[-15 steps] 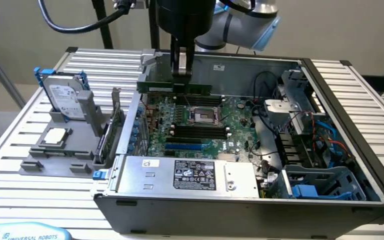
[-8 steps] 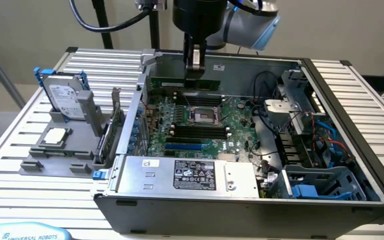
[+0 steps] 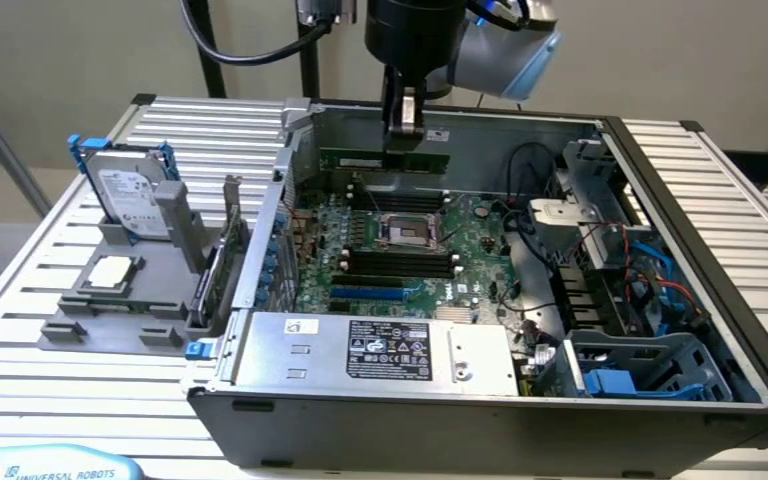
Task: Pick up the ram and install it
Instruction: 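Pick up the ram and move it above insertion slot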
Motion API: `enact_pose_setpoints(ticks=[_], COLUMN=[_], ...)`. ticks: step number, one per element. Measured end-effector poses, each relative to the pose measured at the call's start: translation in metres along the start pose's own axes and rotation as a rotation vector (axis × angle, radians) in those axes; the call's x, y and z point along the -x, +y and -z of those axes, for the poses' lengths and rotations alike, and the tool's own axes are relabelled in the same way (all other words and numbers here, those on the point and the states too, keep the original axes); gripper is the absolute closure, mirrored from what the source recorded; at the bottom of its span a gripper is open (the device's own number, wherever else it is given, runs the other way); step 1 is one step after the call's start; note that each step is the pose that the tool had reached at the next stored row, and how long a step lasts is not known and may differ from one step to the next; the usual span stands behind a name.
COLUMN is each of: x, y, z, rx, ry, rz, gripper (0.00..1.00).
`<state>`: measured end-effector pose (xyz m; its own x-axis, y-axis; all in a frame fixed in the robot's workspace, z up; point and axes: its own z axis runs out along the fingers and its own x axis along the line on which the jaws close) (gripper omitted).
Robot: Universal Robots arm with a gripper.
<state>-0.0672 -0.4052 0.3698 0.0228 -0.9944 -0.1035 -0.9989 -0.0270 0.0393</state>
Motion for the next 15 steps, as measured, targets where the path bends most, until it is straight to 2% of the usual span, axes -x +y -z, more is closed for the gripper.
enact_pose_setpoints(ticks=[4,9,15], x=[0.001,0.0,0.0], y=[-0.0046,-0.0078,-0.0095], z=[-0.0064,-0.0142,-0.017], rx=[-0.0016,-0.0067,-0.0076], ry=[-0.0007,-0.0026,-0.0002], rz=[-0.014,-0.064,-0.074], gripper=[0.87,0.87,0.87])
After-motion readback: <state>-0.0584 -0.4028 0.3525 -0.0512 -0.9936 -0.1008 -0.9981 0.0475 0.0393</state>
